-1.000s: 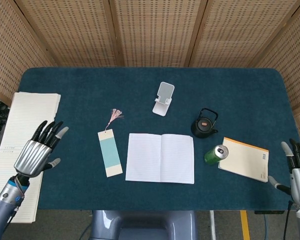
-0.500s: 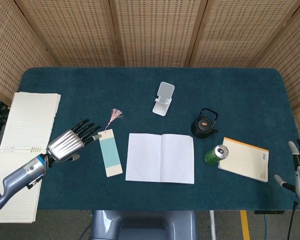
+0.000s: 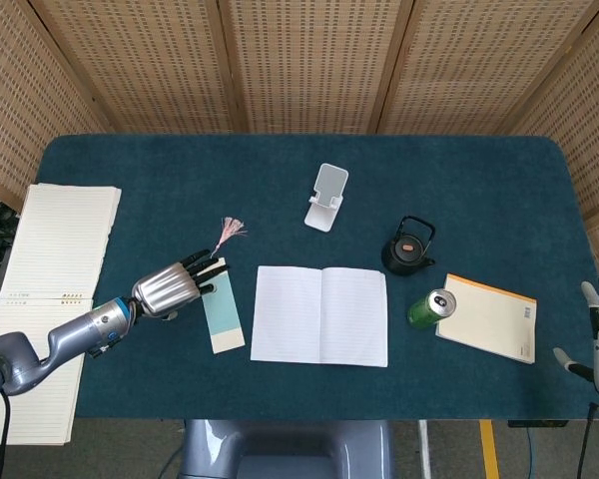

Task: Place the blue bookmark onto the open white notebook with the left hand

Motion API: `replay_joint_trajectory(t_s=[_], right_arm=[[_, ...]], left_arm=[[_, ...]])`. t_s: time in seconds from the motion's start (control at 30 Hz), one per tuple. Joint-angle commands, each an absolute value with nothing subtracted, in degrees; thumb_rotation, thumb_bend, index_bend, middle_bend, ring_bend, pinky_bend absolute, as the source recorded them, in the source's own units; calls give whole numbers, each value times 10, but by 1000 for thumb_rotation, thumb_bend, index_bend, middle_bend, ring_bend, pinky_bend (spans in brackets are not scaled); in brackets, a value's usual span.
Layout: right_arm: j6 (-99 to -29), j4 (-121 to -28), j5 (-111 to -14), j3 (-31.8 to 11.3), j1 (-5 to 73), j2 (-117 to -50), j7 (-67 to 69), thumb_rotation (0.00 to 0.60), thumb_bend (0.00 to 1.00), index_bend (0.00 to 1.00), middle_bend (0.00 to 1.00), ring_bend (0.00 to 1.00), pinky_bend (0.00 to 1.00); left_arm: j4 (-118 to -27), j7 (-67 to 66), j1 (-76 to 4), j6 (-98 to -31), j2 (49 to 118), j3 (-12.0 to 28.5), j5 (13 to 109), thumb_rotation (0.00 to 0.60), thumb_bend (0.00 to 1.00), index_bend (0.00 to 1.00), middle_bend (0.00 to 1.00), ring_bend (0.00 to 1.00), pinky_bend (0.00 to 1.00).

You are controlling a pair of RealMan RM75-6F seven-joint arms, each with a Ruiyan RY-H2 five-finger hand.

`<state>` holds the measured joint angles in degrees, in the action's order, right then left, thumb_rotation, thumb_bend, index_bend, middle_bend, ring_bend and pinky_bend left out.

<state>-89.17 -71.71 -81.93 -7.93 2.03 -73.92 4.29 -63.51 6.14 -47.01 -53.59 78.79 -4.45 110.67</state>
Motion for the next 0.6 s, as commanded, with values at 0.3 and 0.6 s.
replay_joint_trajectory(t_s=[0.3, 0.6], right_arm=[[-891, -712, -816, -82, 20, -741, 45, 600, 115, 84, 0, 0, 0], [-890, -706, -813, -84, 20, -743, 49, 600, 115, 87, 0, 0, 0]], left_arm=[[-573, 81, -508, -525, 840, -62, 1101, 600, 47, 292, 0, 0, 0], [-559, 82, -530, -517, 860, -76, 1095, 600, 47, 311, 0, 0, 0]])
